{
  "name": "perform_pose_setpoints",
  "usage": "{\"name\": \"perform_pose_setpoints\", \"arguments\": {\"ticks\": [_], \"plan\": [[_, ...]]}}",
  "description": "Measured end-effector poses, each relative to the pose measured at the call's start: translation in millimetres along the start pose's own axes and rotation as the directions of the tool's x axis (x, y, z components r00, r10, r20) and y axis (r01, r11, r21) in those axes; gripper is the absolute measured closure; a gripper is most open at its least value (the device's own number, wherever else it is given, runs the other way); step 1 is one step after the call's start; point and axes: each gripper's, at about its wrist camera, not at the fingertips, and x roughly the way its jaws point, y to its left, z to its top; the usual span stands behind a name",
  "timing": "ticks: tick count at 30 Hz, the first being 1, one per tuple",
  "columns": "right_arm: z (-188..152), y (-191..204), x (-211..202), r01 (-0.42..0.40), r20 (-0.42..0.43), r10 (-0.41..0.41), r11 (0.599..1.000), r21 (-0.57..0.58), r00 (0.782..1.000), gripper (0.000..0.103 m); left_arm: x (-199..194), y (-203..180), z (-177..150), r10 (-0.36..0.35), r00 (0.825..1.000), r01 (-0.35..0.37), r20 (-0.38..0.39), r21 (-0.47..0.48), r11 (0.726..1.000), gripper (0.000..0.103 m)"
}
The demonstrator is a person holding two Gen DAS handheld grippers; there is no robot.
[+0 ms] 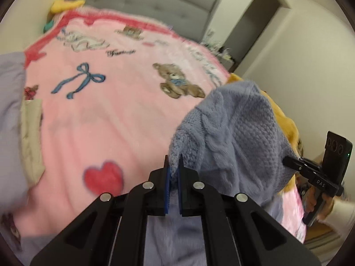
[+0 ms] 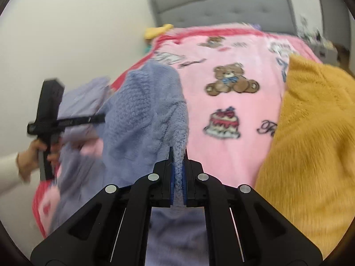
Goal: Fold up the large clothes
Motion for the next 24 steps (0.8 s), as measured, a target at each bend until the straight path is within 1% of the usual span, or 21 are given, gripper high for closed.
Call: {"name": "perform_pose_setpoints", "arguments": {"ticks": [1, 2, 3, 5, 7, 9, 11, 12, 14, 15, 17, 18, 20, 22, 23, 24], "plan": [[-16, 12, -12, 0.007, 0.002, -0.007, 0.999, -0.031, 1.000, 0.098, -11, -5, -18, -0.011, 1.000, 0.011, 0.014, 0.007, 1.000, 0.098], [-30, 19, -20, 0.005, 0.001, -0.005, 1.000, -0.026, 1.000, 0.098, -18, -4, -31, -0.022, 1.000, 0.022, 0.015, -0.003, 1.000, 0.098], [-48, 26, -27, -0.005, -0.023, 0.005, 1.000, -0.004, 1.000, 0.098, -23, -5, -44, -0.032, 0.999, 0.032, 0.012, -0.016, 0.999, 0.098], [-73, 36, -32, 0.004, -0.063, -0.005, 1.000, -0.009, 0.998, 0.098, -31, -11, -74, -0.054, 0.998, 0.054, -0.010, -0.032, 0.998, 0.098], [-102, 45, -36, 0.014, -0.097, -0.016, 1.000, -0.024, 0.995, 0.098, -33, -18, -99, -0.068, 0.997, 0.068, -0.039, -0.019, 0.998, 0.098], [-125, 49, -34, 0.017, -0.134, -0.018, 1.000, -0.010, 0.991, 0.098, -34, -26, -126, -0.067, 0.995, 0.067, -0.076, -0.003, 0.998, 0.098], [-141, 46, -29, 0.017, -0.168, -0.009, 0.999, 0.048, 0.986, 0.098, -33, -27, -149, -0.067, 0.992, 0.065, -0.111, -0.018, 0.998, 0.098], [-151, 44, -27, 0.037, -0.180, -0.024, 0.997, 0.066, 0.983, 0.098, -32, -25, -158, -0.066, 0.990, 0.062, -0.121, -0.033, 0.998, 0.098], [-162, 40, -21, 0.084, -0.205, -0.068, 0.994, 0.068, 0.976, 0.097, -24, -18, -177, -0.034, 0.987, 0.027, -0.157, -0.049, 0.998, 0.098], [-168, 32, -16, 0.091, -0.224, -0.066, 0.990, 0.107, 0.972, 0.097, -17, -13, -184, -0.013, 0.983, 0.003, -0.181, -0.056, 0.998, 0.098], [-176, 24, -5, 0.125, -0.261, -0.088, 0.984, 0.130, 0.961, 0.097, -3, -2, -194, -0.010, 0.977, -0.006, -0.212, -0.074, 0.997, 0.097], [-179, 21, 1, 0.128, -0.282, -0.089, 0.984, 0.122, 0.955, 0.097, 2, 1, -194, -0.011, 0.977, -0.005, -0.211, -0.077, 0.997, 0.096], [-181, 23, 3, 0.136, -0.279, -0.100, 0.984, 0.111, 0.955, 0.096, 9, 4, -191, -0.013, 0.977, -0.001, -0.213, -0.066, 0.998, 0.096], [-181, 26, 6, 0.132, -0.300, -0.101, 0.988, 0.086, 0.949, 0.092, 13, 6, -188, -0.020, 0.975, 0.008, -0.223, -0.054, 0.999, 0.095], [-179, 28, 7, 0.120, -0.318, -0.093, 0.990, 0.067, 0.944, 0.086, 13, 6, -186, -0.026, 0.974, 0.014, -0.227, -0.053, 0.999, 0.095], [-177, 29, 7, 0.106, -0.330, -0.081, 0.993, 0.059, 0.941, 0.076, 12, 6, -185, -0.034, 0.972, 0.023, -0.231, -0.050, 0.999, 0.094]]}}
